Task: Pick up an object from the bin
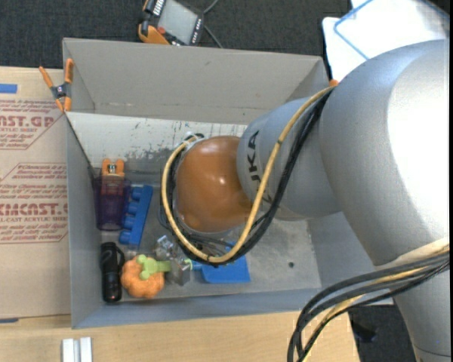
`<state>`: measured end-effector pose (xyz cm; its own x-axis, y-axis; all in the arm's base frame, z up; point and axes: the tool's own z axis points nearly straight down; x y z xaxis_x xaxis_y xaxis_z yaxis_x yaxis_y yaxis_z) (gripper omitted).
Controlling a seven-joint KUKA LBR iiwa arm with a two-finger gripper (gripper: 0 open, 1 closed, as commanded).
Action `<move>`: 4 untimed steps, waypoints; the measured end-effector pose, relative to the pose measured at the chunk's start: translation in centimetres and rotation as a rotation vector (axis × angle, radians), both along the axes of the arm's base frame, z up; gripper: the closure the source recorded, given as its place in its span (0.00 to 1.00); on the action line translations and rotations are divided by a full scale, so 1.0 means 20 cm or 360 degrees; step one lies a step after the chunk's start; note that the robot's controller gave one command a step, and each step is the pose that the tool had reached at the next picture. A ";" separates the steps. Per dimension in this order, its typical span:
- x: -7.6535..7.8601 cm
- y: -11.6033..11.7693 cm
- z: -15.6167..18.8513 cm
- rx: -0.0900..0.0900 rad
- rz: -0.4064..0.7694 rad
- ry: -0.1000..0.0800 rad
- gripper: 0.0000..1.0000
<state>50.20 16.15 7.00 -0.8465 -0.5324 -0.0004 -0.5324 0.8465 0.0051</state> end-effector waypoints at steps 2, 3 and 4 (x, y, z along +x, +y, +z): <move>-0.08 -0.05 0.51 -0.0002 -0.0001 0.0008 1.00; -0.04 -0.04 0.05 -0.0001 -0.0006 0.0014 0.00; -0.04 -0.04 0.05 -0.0001 -0.0008 0.0017 1.00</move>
Offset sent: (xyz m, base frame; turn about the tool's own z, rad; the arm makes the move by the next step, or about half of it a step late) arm -0.0210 -0.0148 0.1504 0.0002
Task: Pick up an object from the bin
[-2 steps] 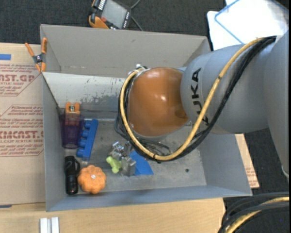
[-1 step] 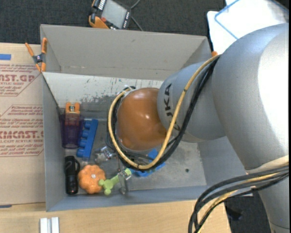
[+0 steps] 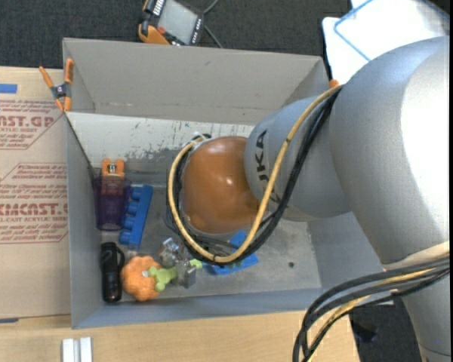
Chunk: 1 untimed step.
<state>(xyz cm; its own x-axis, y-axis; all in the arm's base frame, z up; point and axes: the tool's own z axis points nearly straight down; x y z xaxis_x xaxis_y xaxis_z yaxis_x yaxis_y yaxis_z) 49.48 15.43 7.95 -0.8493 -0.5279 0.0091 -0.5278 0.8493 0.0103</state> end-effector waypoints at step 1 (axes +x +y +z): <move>0.00 0.00 0.00 0.0000 0.0000 0.0000 1.00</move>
Offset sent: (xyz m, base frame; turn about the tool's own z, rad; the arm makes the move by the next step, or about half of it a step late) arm 0.0024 0.0030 0.0011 0.0342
